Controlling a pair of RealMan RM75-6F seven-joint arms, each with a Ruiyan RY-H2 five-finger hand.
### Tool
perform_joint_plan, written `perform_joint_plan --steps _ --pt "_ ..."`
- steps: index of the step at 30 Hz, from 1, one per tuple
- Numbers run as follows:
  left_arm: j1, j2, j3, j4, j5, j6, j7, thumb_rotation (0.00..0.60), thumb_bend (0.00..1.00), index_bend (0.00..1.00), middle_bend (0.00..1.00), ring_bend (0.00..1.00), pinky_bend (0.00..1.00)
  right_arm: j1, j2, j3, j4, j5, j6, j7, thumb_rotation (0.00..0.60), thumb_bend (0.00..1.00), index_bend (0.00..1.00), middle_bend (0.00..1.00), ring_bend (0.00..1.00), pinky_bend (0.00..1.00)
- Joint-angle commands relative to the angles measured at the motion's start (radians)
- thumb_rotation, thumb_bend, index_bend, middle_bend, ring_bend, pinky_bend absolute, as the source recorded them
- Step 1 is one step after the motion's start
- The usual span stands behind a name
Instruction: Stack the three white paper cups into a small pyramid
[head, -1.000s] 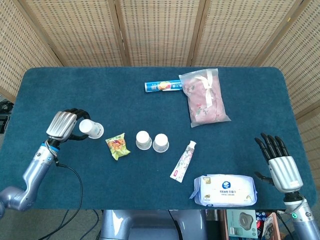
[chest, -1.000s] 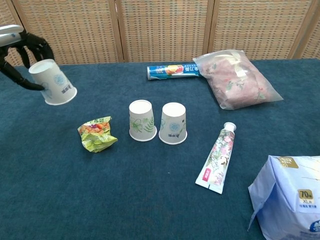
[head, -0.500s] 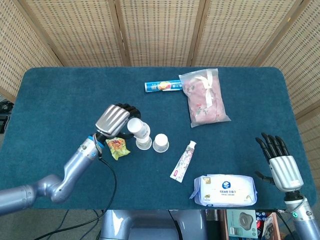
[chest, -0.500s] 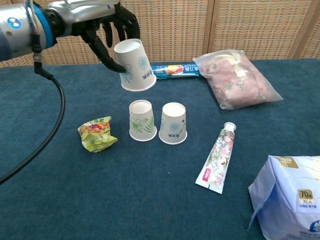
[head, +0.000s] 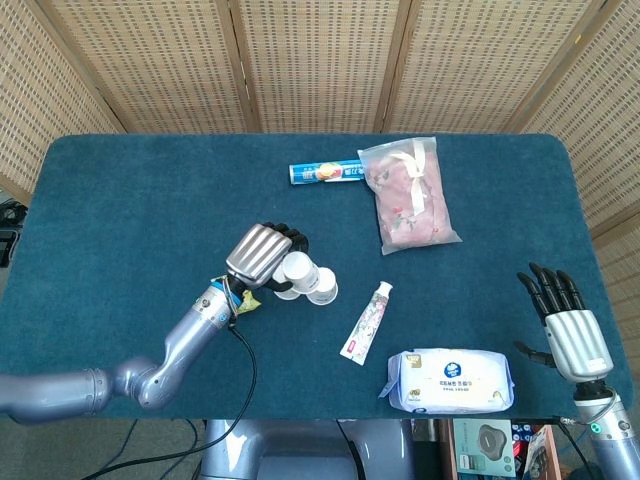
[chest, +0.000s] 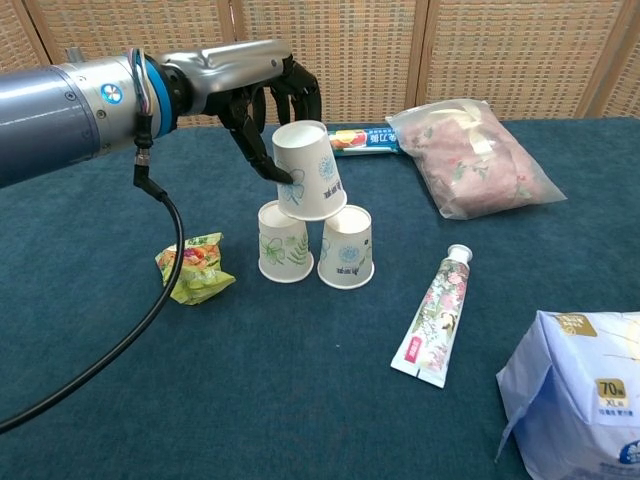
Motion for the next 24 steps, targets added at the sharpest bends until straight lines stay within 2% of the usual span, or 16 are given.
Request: perform_joint_plan --steps 1,15,18,20,22,24 --pt "-0.011 -0.009 0.006 0.01 -0.021 0.006 0.018 0.6 0.16 0.44 0.44 0.36 0.43 -0.001 0.0 0.001 0.001 0.001 -0.002 0.002 0.6 0.0 0.0 0.0 0.0 0.0" --pt "-0.043 -0.051 0.023 0.064 -0.056 0.007 0.029 0.6 0.16 0.44 0.43 0.36 0.43 -0.004 0.004 0.011 0.007 0.008 -0.008 0.022 0.6 0.0 0.0 0.0 0.0 0.0" --pt "-0.045 -0.052 0.025 0.068 -0.051 0.006 0.019 0.6 0.16 0.43 0.37 0.3 0.41 -0.005 0.005 0.012 0.006 0.007 -0.009 0.024 0.6 0.0 0.0 0.0 0.0 0.0" --pt "-0.045 -0.049 0.029 0.067 -0.048 0.001 0.011 0.6 0.16 0.34 0.25 0.2 0.35 -0.006 0.006 0.013 0.006 0.005 -0.007 0.025 0.6 0.0 0.0 0.0 0.0 0.0" --pt "-0.047 -0.041 0.035 0.063 -0.054 -0.012 0.009 0.6 0.16 0.16 0.09 0.09 0.29 -0.006 0.007 0.014 0.005 0.005 -0.008 0.025 0.6 0.0 0.0 0.0 0.0 0.0" --pt "-0.047 -0.034 0.035 0.053 -0.067 -0.026 0.0 0.6 0.16 0.05 0.02 0.03 0.26 -0.006 0.007 0.014 0.005 0.004 -0.01 0.025 0.6 0.0 0.0 0.0 0.0 0.0"
